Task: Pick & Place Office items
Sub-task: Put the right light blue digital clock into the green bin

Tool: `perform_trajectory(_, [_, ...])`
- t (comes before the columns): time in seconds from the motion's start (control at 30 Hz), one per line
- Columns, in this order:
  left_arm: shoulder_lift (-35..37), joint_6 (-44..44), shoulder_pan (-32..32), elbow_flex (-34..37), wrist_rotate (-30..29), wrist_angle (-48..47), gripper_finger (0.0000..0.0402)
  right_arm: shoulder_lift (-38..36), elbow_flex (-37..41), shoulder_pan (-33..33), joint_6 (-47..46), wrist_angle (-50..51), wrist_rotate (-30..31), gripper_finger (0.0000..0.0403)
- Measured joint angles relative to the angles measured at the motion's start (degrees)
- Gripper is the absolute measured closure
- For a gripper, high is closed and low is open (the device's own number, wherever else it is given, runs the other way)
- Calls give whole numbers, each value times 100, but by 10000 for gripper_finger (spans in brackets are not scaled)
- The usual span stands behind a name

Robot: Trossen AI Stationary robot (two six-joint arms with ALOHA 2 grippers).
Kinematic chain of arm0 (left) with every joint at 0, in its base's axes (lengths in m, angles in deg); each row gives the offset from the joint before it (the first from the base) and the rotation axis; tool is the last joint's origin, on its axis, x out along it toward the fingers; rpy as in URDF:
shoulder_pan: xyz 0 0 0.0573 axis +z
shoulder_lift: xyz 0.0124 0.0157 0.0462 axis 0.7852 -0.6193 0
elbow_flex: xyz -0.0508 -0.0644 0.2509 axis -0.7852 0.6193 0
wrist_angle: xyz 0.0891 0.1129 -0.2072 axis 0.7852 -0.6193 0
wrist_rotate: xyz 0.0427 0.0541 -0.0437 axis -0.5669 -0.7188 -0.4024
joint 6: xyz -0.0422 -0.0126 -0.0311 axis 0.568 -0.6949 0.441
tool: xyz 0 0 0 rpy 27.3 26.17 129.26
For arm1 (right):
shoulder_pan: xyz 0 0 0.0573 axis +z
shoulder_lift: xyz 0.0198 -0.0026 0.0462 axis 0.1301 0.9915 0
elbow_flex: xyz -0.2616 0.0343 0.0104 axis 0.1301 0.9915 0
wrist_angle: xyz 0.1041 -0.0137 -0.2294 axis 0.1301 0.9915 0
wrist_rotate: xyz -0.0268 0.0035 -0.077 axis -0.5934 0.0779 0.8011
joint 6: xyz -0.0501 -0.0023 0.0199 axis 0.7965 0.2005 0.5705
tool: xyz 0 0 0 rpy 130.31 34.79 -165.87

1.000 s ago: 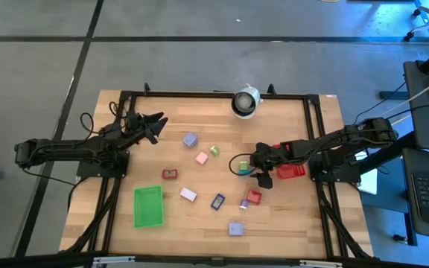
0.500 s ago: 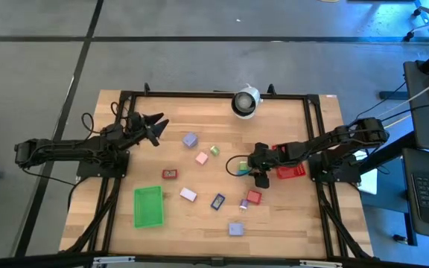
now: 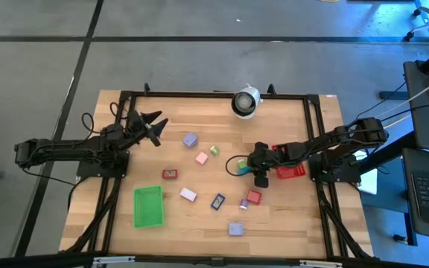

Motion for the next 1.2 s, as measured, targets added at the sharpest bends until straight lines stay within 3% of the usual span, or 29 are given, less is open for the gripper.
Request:
perform_trajectory(0.23, [0,-109,-1,0,-213,2,162,0,2,-7,-148,4,-202,389])
perform_trajectory(0.33, [0,-136,1,0,-304,2,162,0,2,-7,-322,7,-243,396])
perform_trajectory(0.47, [0,-124,1,0,-320,2,162,0,2,-7,-494,22,-305,363])
perform_trajectory(0.63, [0,-84,0,0,-320,2,162,-8,-19,-85,-883,63,-669,293])
perform_trajectory(0.83, [0,53,1,0,-325,4,162,-125,-784,-200,-966,1898,-766,224])
perform_trajectory(1.03, [1,62,1,0,-413,4,162,-125,-1802,-138,-1486,2659,-300,212])
perform_trajectory(1.2, [0,61,1,0,-414,4,162,-42,-1893,-85,-2544,2824,-354,214])
